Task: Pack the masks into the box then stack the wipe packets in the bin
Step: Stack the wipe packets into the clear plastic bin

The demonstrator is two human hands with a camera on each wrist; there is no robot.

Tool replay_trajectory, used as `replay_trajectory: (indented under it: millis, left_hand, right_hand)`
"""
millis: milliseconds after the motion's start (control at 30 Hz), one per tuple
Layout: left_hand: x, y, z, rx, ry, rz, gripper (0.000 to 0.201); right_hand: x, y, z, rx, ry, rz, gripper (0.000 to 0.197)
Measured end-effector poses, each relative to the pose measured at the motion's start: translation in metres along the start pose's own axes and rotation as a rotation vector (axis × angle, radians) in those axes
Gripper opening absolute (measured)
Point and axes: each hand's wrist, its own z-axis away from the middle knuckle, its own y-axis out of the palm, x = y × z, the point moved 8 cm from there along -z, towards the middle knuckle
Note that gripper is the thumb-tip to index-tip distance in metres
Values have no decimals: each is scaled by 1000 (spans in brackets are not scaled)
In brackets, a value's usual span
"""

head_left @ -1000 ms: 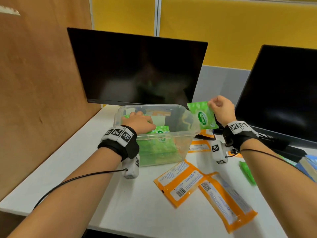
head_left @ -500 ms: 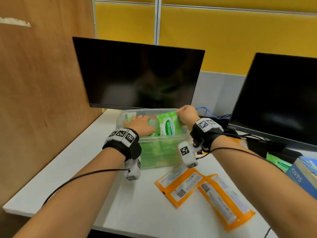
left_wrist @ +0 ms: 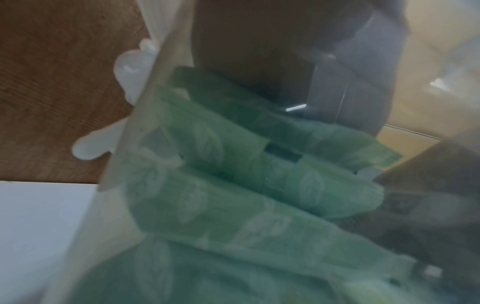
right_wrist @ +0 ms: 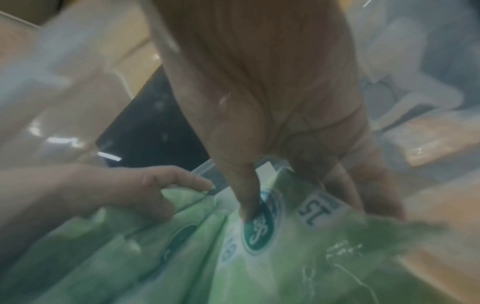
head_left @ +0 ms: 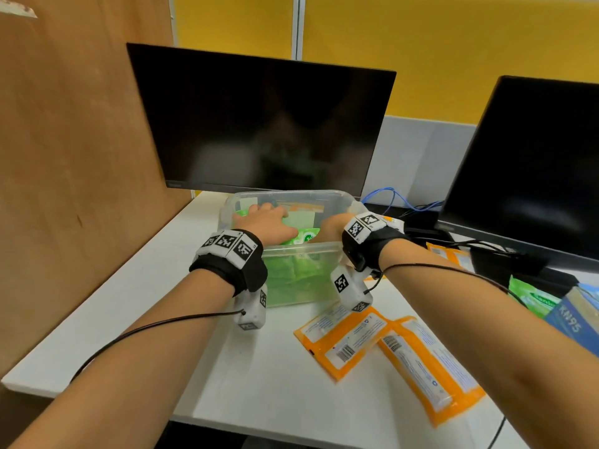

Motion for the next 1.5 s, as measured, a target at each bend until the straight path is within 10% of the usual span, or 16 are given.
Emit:
replay_trajectory:
  millis: [333, 667, 967, 1167, 1500]
  left_hand:
    - [-1, 1, 1, 0, 1, -20, 58]
    - [-2, 3, 2, 23, 7, -50, 54]
    - [-5, 6, -1, 61, 39, -43, 54]
    - [-7, 9, -5, 53, 42, -39, 54]
    - [-10, 7, -3, 47, 29, -21, 51]
  right_hand:
    - [-13, -2, 13, -18, 67, -266, 94]
    - [0, -1, 1, -57, 77, -366, 58]
    - [-102, -62, 56, -700, 117, -758, 26]
    - [-220, 39, 105, -192, 447, -35, 55]
    - [-210, 84, 69, 14, 462, -230, 51]
